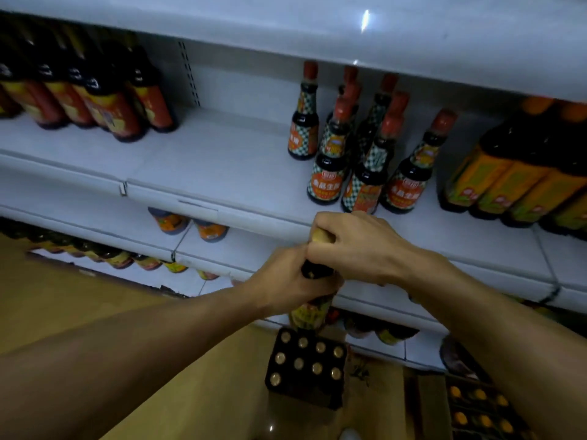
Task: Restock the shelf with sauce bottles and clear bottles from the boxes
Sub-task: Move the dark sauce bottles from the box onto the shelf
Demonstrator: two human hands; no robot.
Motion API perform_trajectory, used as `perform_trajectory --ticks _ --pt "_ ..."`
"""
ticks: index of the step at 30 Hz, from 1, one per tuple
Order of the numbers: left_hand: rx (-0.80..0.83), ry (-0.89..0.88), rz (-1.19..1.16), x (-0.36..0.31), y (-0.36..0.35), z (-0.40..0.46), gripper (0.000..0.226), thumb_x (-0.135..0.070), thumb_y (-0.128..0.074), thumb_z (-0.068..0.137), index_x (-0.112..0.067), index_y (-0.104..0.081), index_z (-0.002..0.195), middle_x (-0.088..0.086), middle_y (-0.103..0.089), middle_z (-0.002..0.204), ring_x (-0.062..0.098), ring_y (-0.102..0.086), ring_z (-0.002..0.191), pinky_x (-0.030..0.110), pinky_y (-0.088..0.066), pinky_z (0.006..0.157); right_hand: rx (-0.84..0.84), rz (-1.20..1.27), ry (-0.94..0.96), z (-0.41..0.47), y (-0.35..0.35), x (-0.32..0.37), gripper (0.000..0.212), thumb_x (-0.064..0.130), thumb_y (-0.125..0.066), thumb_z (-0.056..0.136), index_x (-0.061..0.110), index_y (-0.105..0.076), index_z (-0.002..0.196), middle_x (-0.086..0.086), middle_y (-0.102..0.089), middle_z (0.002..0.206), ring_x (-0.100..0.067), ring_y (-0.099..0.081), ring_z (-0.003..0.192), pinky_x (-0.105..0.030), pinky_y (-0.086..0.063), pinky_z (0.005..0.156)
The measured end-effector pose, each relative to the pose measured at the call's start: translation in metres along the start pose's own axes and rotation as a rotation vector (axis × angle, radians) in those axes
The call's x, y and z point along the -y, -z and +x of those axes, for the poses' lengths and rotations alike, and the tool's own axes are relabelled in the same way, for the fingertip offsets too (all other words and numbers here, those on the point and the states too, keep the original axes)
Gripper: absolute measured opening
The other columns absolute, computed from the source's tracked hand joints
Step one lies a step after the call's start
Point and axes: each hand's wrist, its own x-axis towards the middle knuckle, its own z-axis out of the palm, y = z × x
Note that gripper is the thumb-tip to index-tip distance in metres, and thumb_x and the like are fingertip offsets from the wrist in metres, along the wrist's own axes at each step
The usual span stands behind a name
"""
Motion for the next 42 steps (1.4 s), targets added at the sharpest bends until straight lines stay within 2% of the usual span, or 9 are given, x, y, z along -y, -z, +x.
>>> perform_trajectory --ticks 4,8,12,16,21,24,29,33,42 --pt "-0.028 -0.041 0.029 -0.045 0.02 0.007 0.026 -0.039 -0.066 0.081 -0.024 -0.063 0.102 -0.002 -0.07 0.091 0.014 -0.068 0.086 0.045 -0.056 0.069 -0.094 -0.031 0.014 -0.012 0.047 0.02 0.029 0.056 -0.047 0.068 0.027 -0.041 0.069 0.004 -0.047 0.065 -0.016 -0.046 0.06 -0.032 -0.025 0.052" --pt "-0.086 -0.066 0.016 -0.09 0.039 0.011 0.022 -0.048 -0.064 0.071 -0.031 -0.062 0.084 -0.008 -0.066 0.075 0.009 -0.064 0.07 0.033 -0.049 0.057 -0.19 0.017 -0.006 -0.024 0.094 0.036 0.034 0.06 -0.041 0.061 0.027 -0.044 0.069 0.004 -0.052 0.068 -0.019 -0.051 0.066 -0.033 -0.033 0.055" --pt "-0.097 -0.138 0.023 -0.142 0.058 0.013 0.02 -0.046 -0.066 0.075 -0.032 -0.065 0.089 -0.007 -0.071 0.085 0.006 -0.067 0.082 0.032 -0.056 0.068 -0.291 0.084 0.01 -0.038 0.142 0.051 0.029 0.05 -0.054 0.074 0.022 -0.053 0.072 0.001 -0.059 0.074 -0.023 -0.057 0.072 -0.044 -0.046 0.063" --pt "-0.075 -0.231 -0.029 -0.195 0.076 0.015 0.014 -0.037 -0.067 0.079 -0.029 -0.069 0.089 -0.009 -0.073 0.088 0.001 -0.068 0.085 0.019 -0.055 0.069 -0.438 0.153 0.035 -0.053 0.184 0.066 0.036 0.057 -0.056 0.077 0.023 -0.055 0.068 0.005 -0.057 0.069 -0.014 -0.055 0.066 -0.035 -0.041 0.056" --pt "-0.129 -0.26 -0.028 -0.248 0.098 0.022 0.045 -0.049 -0.066 0.074 -0.009 -0.069 0.094 0.007 -0.073 0.09 0.02 -0.071 0.087 0.05 -0.057 0.083 -0.647 0.305 0.089 -0.068 0.223 0.086 0.043 0.069 -0.053 0.078 0.027 -0.064 0.081 0.013 -0.067 0.081 -0.002 -0.061 0.073 -0.025 -0.047 0.06" --pt "-0.152 -0.28 0.012 -0.272 0.11 0.027 0.054 -0.058 -0.064 0.069 -0.01 -0.068 0.093 0.008 -0.073 0.091 0.023 -0.071 0.089 0.053 -0.057 0.084 -0.745 0.384 0.134 -0.077 0.239 0.096 0.036 0.064 -0.056 0.084 0.029 -0.062 0.092 0.018 -0.071 0.089 0.001 -0.065 0.081 -0.013 -0.041 0.049" --pt "-0.157 -0.298 0.003 -0.302 0.126 0.033 0.05 -0.054 -0.067 0.072 -0.012 -0.068 0.098 0.004 -0.074 0.093 0.021 -0.072 0.089 0.049 -0.058 0.084 -0.903 0.401 0.147 -0.085 0.253 0.102 0.032 0.061 -0.056 0.086 0.033 -0.06 0.102 -0.007 -0.069 0.092 -0.018 -0.066 0.081 -0.037 -0.054 0.056" --pt "-0.16 -0.329 -0.024 -0.325 0.135 0.041 0.05 -0.05 -0.068 0.075 -0.006 -0.068 0.098 0.006 -0.075 0.09 0.02 -0.074 0.086 0.049 -0.058 0.084 -1.011 0.411 0.159 -0.088 0.262 0.095 0.032 0.054 -0.056 0.09 0.03 -0.059 0.111 0.006 -0.059 0.071 0.001 -0.058 0.065 -0.012 -0.044 0.054" --pt "-0.316 -0.353 -0.008 -0.37 0.148 0.092 0.034 -0.046 -0.07 0.08 -0.012 -0.069 0.086 0.003 -0.075 0.081 0.018 -0.073 0.077 0.036 -0.061 0.072 -0.774 0.534 0.085 -0.069 0.258 0.037 0.056 0.076 -0.053 0.078 0.038 -0.054 0.12 0.013 -0.067 0.097 0.003 -0.064 0.082 -0.019 -0.046 0.06"
